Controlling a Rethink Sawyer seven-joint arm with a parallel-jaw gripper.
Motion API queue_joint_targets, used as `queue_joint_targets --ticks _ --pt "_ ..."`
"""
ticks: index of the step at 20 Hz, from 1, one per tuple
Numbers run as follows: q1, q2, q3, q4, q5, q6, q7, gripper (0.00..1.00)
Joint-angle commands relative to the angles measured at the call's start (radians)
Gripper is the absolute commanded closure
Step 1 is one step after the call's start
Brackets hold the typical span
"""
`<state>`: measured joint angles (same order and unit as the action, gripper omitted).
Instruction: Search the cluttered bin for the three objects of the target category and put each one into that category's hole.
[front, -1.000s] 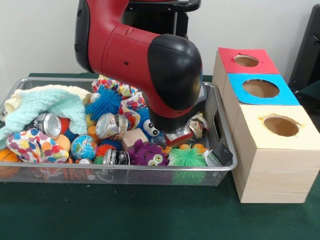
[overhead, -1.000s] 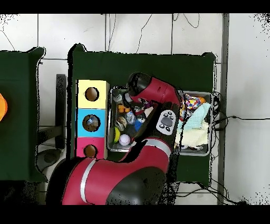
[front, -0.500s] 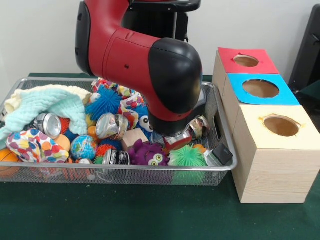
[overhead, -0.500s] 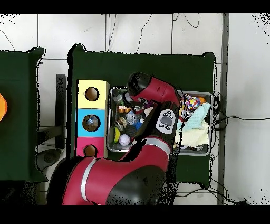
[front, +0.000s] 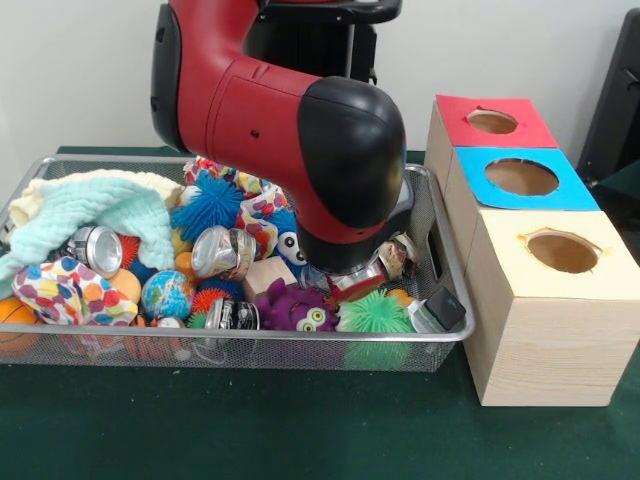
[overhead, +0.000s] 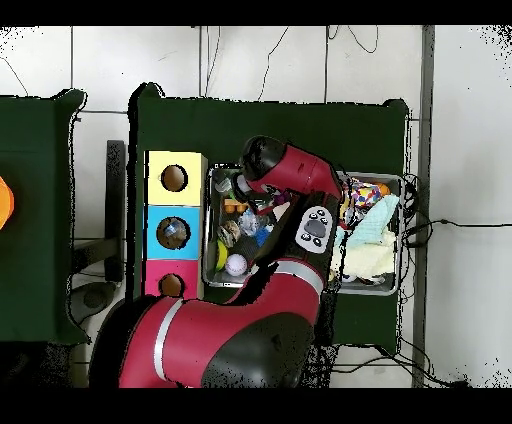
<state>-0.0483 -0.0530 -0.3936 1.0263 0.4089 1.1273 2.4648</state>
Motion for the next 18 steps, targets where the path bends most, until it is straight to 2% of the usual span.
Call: queue_joint_targets --ticks 1,4,7,10,13,18 --pt "-0.029 0.145 0.130 0.061 -0.009 -0.217 0.099 1.00" --pt "-0.010 0.077 0.119 0.119 -0.023 -0.234 0.085 1.00" --pt "0.008 -0.041 0.106 0.215 -0.033 -0.225 0.051 1.00" --pt "0.018 -0.121 0.094 0.264 -0.037 -0.192 0.030 1.00" --pt "0.017 -0.176 0.091 0.291 -0.041 -0.163 0.004 1.00" --pt "0.010 -0.228 0.092 0.308 -0.053 -0.128 -0.017 1.00"
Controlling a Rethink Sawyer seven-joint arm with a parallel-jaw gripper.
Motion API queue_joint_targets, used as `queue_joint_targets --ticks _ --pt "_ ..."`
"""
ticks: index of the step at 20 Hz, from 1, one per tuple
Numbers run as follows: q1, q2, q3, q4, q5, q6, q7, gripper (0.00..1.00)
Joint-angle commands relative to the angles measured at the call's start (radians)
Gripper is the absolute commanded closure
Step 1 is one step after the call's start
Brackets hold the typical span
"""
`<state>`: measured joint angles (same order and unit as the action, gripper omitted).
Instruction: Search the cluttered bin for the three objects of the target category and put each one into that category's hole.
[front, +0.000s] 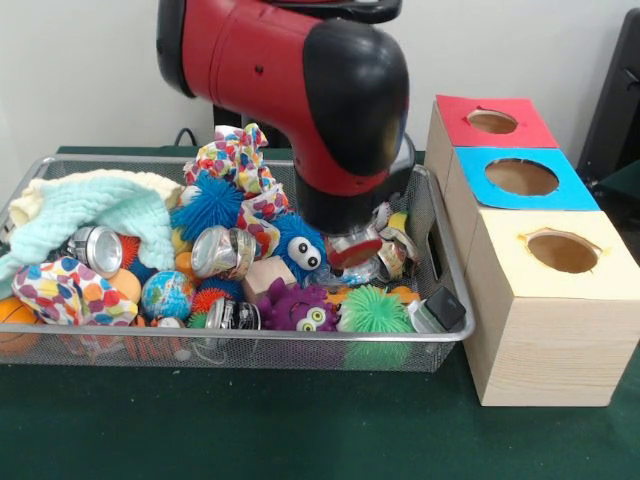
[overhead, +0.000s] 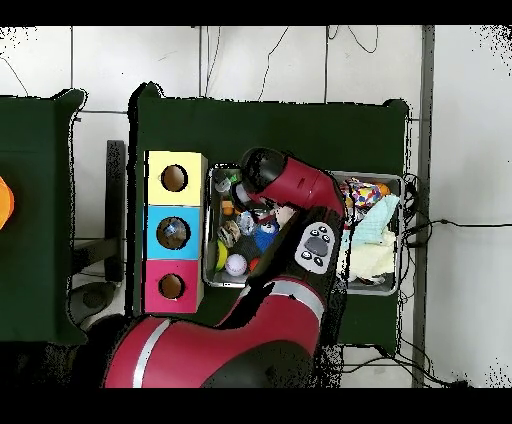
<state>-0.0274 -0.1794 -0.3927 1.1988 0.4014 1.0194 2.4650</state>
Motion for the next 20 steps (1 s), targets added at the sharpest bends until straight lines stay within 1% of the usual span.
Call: queue_joint_targets --ticks 1,5,8,10,11,15,19,20 --pt "-0.012 -0.114 0.090 0.137 -0.047 -0.006 -0.019 1.00" --pt "-0.010 -0.150 0.092 0.142 -0.052 0.035 -0.020 1.00" --pt "-0.009 -0.161 0.092 0.136 -0.057 0.055 -0.017 1.00" --pt "-0.024 -0.134 0.104 0.115 -0.062 0.035 -0.028 1.00" --pt "-0.039 -0.106 0.117 0.100 -0.062 0.005 -0.039 1.00" --pt "-0.068 -0.034 0.153 0.068 -0.061 -0.082 -0.066 1.00" --pt "-0.081 0.003 0.170 0.057 -0.066 -0.136 -0.075 1.00" --pt "-0.083 0.003 0.172 0.059 -0.067 -0.142 -0.077 1.00"
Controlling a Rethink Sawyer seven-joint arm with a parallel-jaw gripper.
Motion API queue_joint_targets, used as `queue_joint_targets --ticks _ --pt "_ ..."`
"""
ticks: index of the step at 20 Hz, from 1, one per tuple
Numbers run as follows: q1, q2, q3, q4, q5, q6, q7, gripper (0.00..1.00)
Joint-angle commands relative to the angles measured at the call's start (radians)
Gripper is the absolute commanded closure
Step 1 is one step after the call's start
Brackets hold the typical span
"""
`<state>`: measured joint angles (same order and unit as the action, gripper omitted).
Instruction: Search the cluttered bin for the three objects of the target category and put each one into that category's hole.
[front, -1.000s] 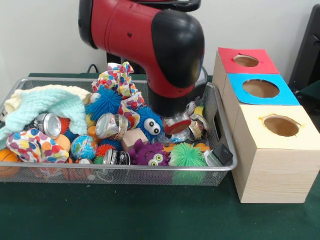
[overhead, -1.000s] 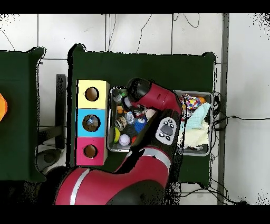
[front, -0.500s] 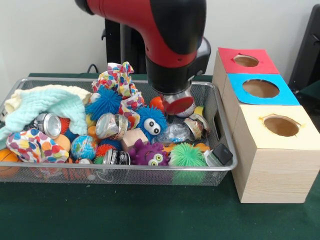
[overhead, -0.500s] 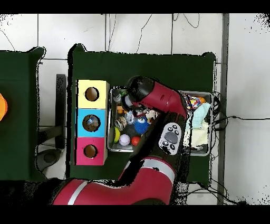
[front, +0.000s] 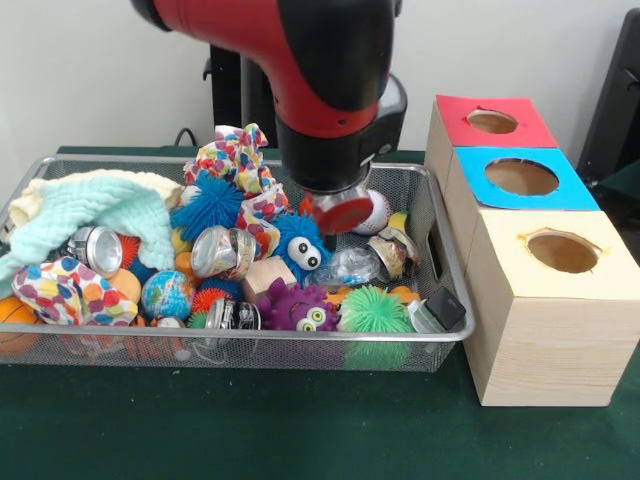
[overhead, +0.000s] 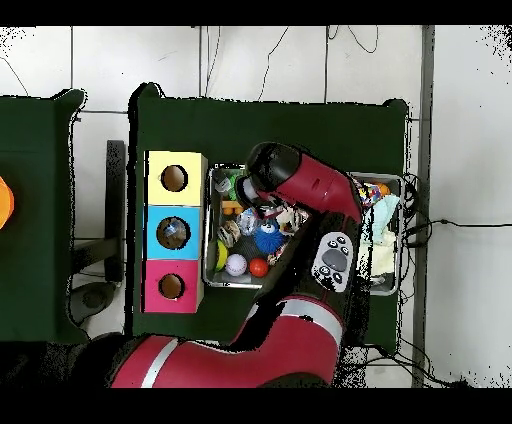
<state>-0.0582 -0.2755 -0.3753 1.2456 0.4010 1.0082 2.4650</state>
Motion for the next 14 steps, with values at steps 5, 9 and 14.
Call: queue_joint_targets --ticks 5,9,14 --pt "-0.054 0.106 0.154 0.010 -0.071 -0.152 -0.058 0.00" --pt "-0.057 0.110 0.161 0.012 -0.064 -0.167 -0.053 0.00" --pt "-0.057 0.104 0.146 -0.022 -0.081 -0.149 -0.053 0.00"
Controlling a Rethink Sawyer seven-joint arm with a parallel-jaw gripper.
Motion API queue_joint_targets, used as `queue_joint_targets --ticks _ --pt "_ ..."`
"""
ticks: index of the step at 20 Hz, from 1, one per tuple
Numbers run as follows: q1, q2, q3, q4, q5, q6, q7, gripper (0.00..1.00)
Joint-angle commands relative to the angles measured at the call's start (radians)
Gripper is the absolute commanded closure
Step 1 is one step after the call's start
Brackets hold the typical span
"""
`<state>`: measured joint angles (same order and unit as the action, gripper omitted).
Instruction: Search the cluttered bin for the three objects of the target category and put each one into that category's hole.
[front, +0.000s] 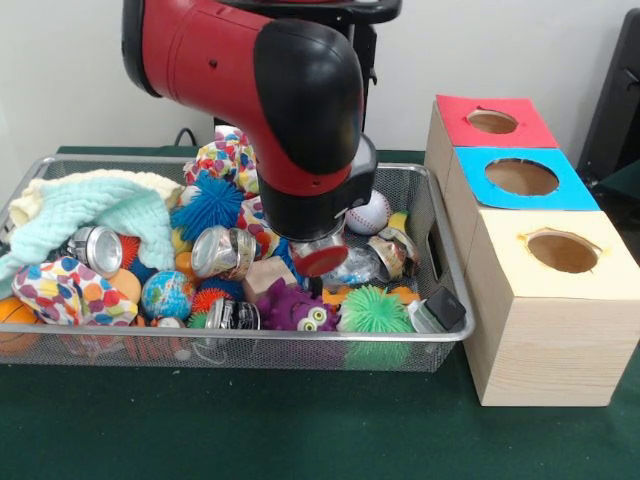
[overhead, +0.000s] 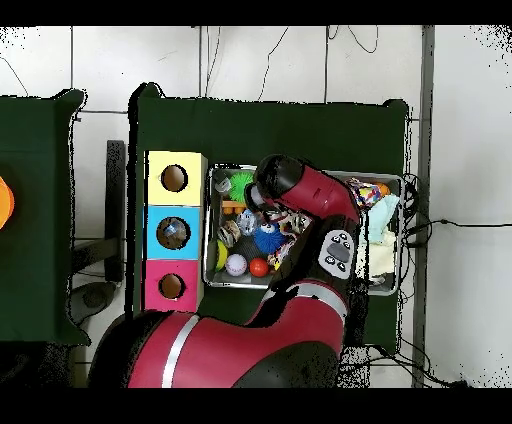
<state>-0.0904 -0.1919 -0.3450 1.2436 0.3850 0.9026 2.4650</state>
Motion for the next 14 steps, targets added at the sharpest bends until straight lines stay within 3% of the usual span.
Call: queue_joint_targets --ticks 1,14 --pt "-0.020 0.014 0.115 -0.021 -0.066 -0.040 -0.044 0.00" --pt "0.028 -0.063 0.104 -0.027 -0.059 0.060 0.028 0.00"
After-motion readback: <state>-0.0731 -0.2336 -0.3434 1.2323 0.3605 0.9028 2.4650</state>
